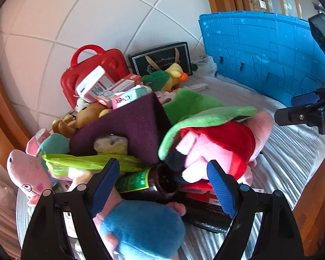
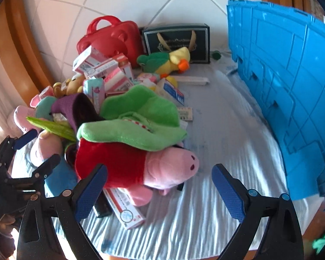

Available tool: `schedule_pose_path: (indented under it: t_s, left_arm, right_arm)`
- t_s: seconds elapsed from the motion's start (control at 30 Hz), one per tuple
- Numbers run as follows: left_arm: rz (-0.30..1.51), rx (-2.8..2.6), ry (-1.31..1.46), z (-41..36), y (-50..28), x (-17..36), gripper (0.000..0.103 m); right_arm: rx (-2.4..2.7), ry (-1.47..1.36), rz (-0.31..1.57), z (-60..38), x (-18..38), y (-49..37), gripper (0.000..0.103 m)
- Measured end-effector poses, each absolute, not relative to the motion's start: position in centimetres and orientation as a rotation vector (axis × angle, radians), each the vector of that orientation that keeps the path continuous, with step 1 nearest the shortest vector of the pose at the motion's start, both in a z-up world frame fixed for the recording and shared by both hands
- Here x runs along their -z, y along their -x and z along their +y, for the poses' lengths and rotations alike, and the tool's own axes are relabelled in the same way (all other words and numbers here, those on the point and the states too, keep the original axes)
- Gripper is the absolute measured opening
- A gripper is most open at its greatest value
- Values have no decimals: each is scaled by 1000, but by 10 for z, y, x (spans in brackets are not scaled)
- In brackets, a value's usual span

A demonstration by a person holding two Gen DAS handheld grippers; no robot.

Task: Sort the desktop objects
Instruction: 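Move both grippers back over the heap of toys, then grasp the pink pig plush in a red dress with the right gripper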

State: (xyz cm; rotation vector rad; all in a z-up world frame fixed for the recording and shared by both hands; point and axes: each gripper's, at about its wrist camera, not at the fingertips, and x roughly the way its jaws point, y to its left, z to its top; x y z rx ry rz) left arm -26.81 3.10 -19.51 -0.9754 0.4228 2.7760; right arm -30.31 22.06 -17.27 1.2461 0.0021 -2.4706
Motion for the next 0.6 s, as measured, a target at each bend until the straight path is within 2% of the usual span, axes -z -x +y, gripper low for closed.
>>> schedule_pose_path:
  t_s: [0.37,0.5,0.6]
  left_arm:
    - [363,-2677,1004,86,249,220,83]
    - [401,-2670,969,106,251,226,83]
    - [407,-2660,966,114,257,231,68]
  right_arm:
    - [2407,-1277,-23,245,199,311,98]
    - [2374,-1289,-47,249,210,317,98]
    - [2344,-1316,-115,253,220,329,94]
